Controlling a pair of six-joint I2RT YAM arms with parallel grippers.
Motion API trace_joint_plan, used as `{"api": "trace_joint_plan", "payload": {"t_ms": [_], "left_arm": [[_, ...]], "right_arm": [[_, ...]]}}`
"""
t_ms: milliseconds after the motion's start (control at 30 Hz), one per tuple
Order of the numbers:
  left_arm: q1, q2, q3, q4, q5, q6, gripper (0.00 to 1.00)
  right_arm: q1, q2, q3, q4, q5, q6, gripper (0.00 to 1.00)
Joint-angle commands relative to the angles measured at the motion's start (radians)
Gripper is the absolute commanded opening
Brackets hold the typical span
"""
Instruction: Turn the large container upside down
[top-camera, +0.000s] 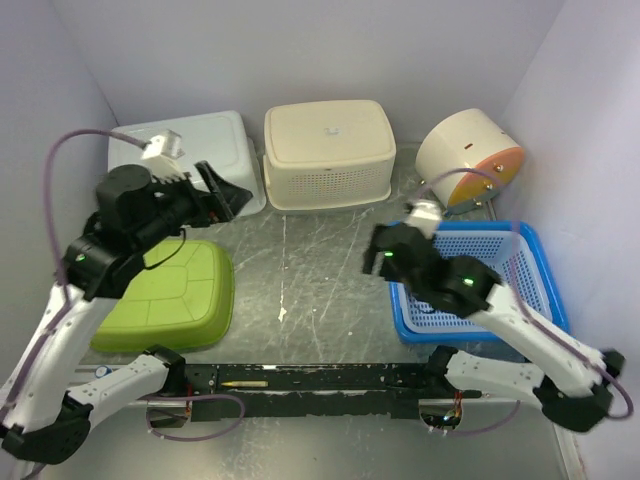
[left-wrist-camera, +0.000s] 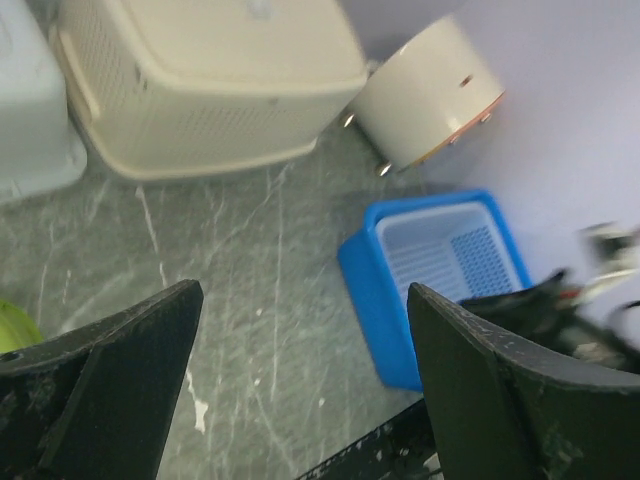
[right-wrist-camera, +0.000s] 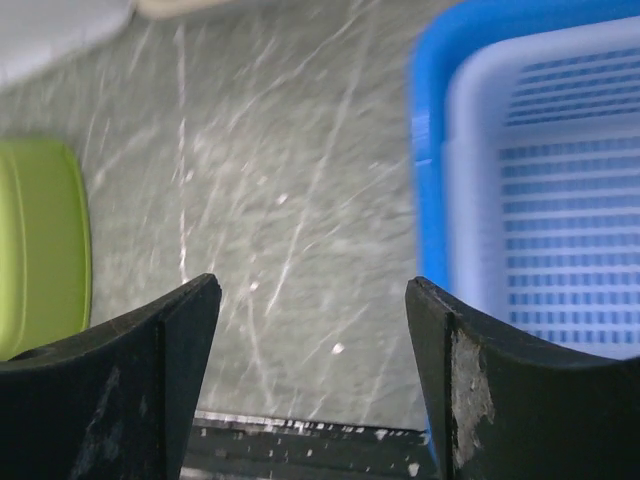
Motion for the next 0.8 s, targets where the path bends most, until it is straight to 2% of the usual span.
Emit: {"api": "trace_joint_plan", "payload": {"t_ms": [0, 100, 200, 300, 467, 600, 767], "left_arm": [[-0.008, 0.072, -0.153, 0.049, 0.114, -0.031, 0.93], [-0.049, 0.099, -0.223, 0.089, 0.120, -0.042, 0.93], [-0.113, 0.143, -0.238, 0.087, 0.084, -0.036, 0.93], [-0.181, 0.174, -0.233, 0.079, 0.051, -0.031, 0.93], [-0.228, 0.188, -0.234, 0.076, 0.016, -0.038, 0.93], [-0.236, 0.179, -0.244, 0.066, 0.004, -0.038, 0.93], [-0.237, 0.174, -0.244, 0.044, -0.021, -0.028, 0.94]], "right_arm": [[-0.181, -0.169, -0.067, -0.141, 0.088, -0.024, 0.73], [-0.353, -0.186, -0.087, -0.131, 0.013, -0.101, 0.69], [-0.464, -0.138, -0.092, -0.097, -0.069, -0.131, 0.69], [-0.580, -0.086, -0.089, -0.009, -0.182, -0.136, 0.69], [-0.765, 0.036, -0.102, 0.163, -0.374, -0.128, 0.69], [-0.805, 0.117, -0.129, 0.269, -0.466, -0.135, 0.68], [-0.806, 0.178, -0.172, 0.319, -0.512, -0.165, 0.66]]}}
